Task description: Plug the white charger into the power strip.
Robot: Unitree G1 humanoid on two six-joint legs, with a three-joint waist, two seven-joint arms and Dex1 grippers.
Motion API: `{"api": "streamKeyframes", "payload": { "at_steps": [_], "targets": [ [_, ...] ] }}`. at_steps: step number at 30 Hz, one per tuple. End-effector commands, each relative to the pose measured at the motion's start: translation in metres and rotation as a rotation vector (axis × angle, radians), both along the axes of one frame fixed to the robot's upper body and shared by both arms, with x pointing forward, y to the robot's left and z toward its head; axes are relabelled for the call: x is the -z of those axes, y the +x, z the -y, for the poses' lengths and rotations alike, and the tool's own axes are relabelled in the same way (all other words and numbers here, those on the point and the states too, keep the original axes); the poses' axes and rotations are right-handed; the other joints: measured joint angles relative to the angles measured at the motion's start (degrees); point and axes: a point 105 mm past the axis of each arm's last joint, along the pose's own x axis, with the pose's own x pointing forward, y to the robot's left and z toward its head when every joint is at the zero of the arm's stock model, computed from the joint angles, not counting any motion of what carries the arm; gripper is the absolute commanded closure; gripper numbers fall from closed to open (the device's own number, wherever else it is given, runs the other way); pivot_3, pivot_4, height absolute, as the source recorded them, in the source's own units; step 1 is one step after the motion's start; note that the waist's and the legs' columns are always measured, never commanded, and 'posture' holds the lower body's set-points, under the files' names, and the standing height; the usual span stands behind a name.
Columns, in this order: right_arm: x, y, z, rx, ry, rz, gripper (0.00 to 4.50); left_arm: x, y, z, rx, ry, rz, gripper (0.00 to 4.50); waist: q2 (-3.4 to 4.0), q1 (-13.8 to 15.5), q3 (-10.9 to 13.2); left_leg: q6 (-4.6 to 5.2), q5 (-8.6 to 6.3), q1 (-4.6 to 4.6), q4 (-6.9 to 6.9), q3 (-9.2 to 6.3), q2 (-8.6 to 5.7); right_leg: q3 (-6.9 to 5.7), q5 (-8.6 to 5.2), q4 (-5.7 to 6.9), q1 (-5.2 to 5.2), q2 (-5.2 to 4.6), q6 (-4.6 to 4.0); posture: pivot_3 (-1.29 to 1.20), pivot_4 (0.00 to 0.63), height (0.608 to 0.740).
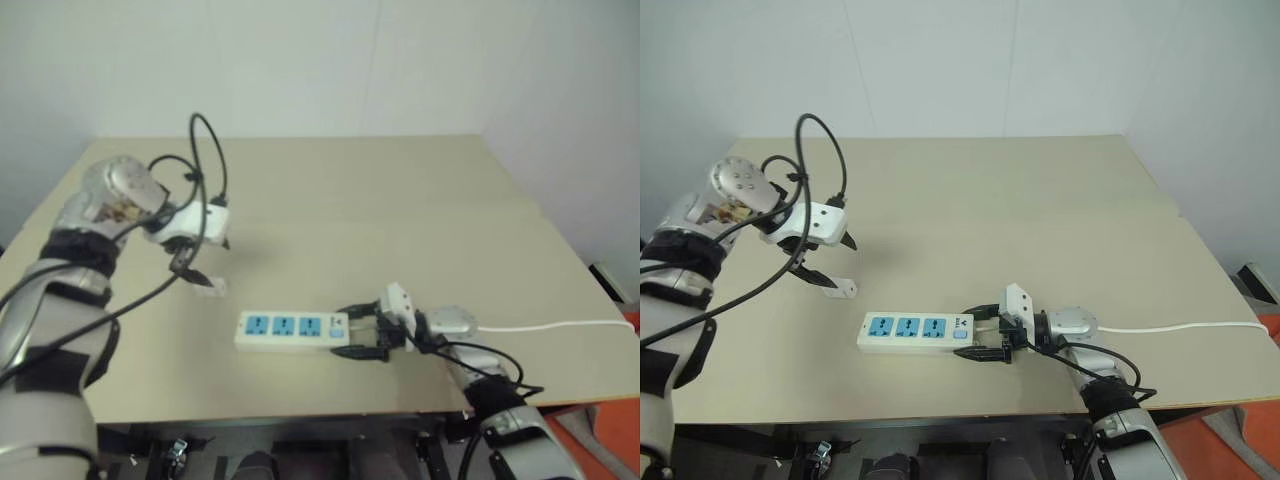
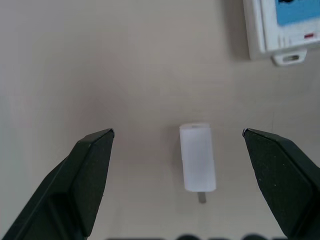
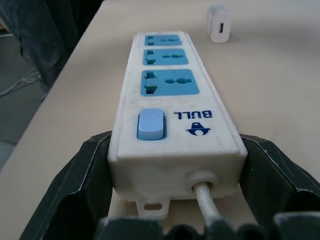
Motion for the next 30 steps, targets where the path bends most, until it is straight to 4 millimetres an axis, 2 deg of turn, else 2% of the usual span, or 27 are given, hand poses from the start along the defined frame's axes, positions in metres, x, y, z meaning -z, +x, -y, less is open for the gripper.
{"api": "streamKeyframes", "payload": {
  "at_steps": [1, 6, 9, 17, 30],
  "targets": [
    [-0.003, 0.003, -0.006, 0.001, -0.005, 0.038, 1.06, -0.008, 0.004, 0.001, -0.012, 0.034, 0.002, 0.0, 0.0, -0.2, 0.0, 0.0, 0.0, 0.01, 0.0, 0.0, 0.0, 0.0, -0.02, 0.01, 0.0, 0.0, 0.04, 0.0, 0.15, 0.74],
    [0.004, 0.0, -0.006, 0.007, -0.019, 0.024, 1.06, 0.0, 0.005, 0.0, -0.034, 0.098, -0.039, 0.0, 0.0, -0.6, 0.0, 0.0, 0.0, 0.02, 0.0, -0.01, 0.0, 0.01, -0.06, 0.04, 0.01, 0.0, 0.1, 0.0, 0.15, 0.74],
    [0.006, -0.002, -0.005, 0.014, -0.026, 0.026, 1.06, 0.01, 0.005, 0.005, -0.038, 0.057, -0.077, 0.0, 0.0, -0.6, 0.0, 0.0, 0.0, 0.02, 0.0, -0.03, 0.0, 0.0, -0.07, 0.04, 0.02, 0.0, 0.11, 0.0, 0.15, 0.74],
    [0.009, -0.003, -0.003, 0.033, -0.039, 0.02, 1.06, 0.03, 0.003, -0.004, -0.053, 0.152, -0.11, 0.0, 0.0, -0.7, 0.0, 0.0, 0.0, 0.03, 0.0, -0.05, -0.01, 0.0, -0.07, 0.05, 0.03, 0.0, 0.13, 0.0, 0.15, 0.74],
    [0.012, -0.002, -0.003, 0.054, -0.053, 0.013, 1.06, 0.044, 0.003, 0.003, -0.032, 0.174, -0.122, 0.0, -0.01, -0.8, 0.0, 0.0, 0.0, 0.05, 0.0, -0.06, -0.01, 0.0, -0.05, 0.07, 0.04, 0.0, 0.09, 0.0, 0.15, 0.74]
  ]
}}
